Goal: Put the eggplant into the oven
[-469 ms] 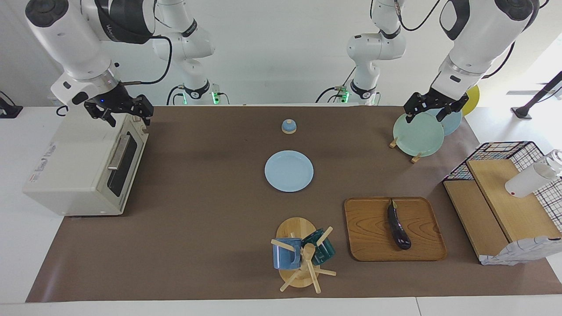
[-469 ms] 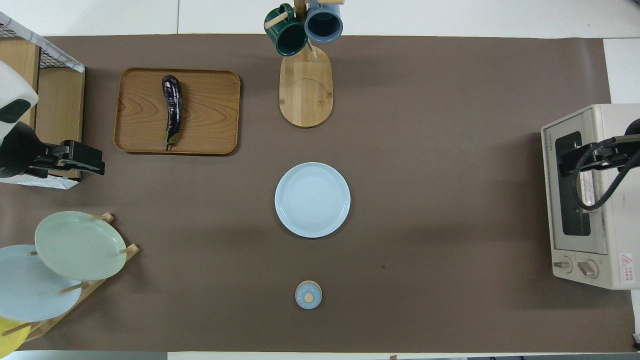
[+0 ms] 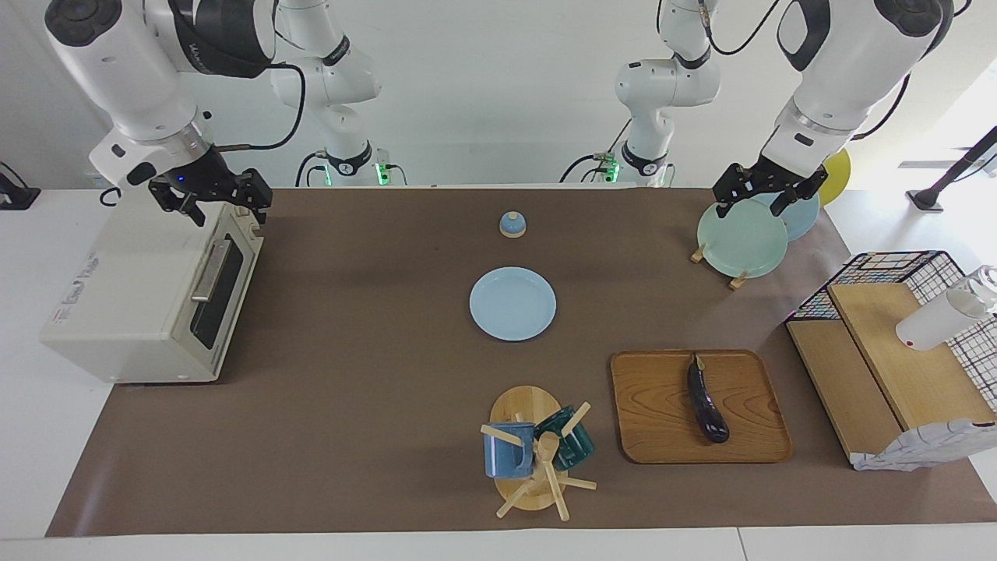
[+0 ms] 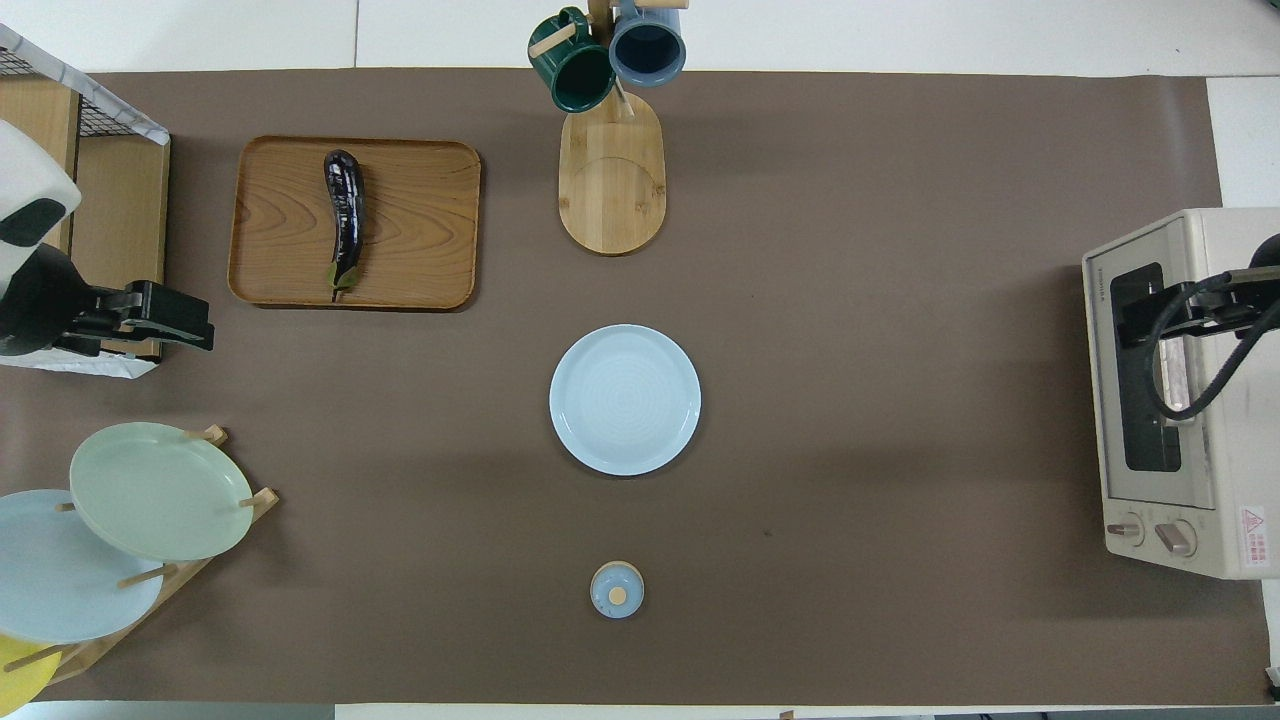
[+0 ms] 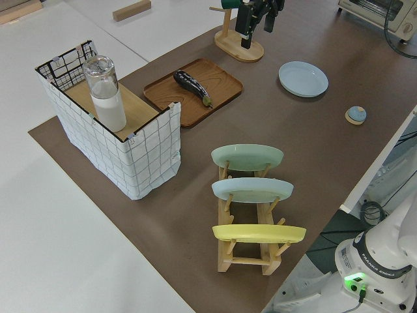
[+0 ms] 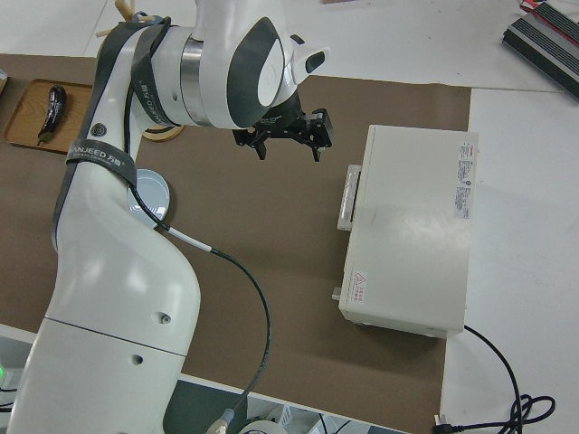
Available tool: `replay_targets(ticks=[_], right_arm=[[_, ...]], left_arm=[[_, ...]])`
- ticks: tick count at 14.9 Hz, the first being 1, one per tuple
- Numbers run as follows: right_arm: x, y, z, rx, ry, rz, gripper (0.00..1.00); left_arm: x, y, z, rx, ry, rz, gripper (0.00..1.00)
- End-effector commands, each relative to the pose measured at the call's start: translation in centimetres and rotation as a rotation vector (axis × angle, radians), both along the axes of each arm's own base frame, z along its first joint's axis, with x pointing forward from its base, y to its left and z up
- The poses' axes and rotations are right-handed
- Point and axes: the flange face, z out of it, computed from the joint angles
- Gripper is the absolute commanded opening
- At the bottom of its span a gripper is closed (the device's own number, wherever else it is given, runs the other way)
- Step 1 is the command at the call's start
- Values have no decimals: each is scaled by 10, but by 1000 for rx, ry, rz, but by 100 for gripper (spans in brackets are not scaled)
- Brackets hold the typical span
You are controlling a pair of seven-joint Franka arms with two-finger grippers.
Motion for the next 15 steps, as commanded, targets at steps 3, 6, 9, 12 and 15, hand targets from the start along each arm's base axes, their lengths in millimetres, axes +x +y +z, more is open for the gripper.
replay_targets(ticks=[3,6,9,12,15], right_arm=[[-4,4,1,30,-25,-5,60],[-9,2,-21,34,-67,-1,0],[-23,-17,-58,18,-101,-20,0],[-25,-31,-80,-102,-67,5,0],[-26,-50,-86,-137,-52,-12,0]], left_arm=[[0,-1,0,-11,-12,14,100],[0,-2,0,-12,-13,11,100],[1,-3,-1,-13,-21,8,100],[6,-4,-1,-17,-55,18,100],[11,-5,-2,-28,-80,20,100]])
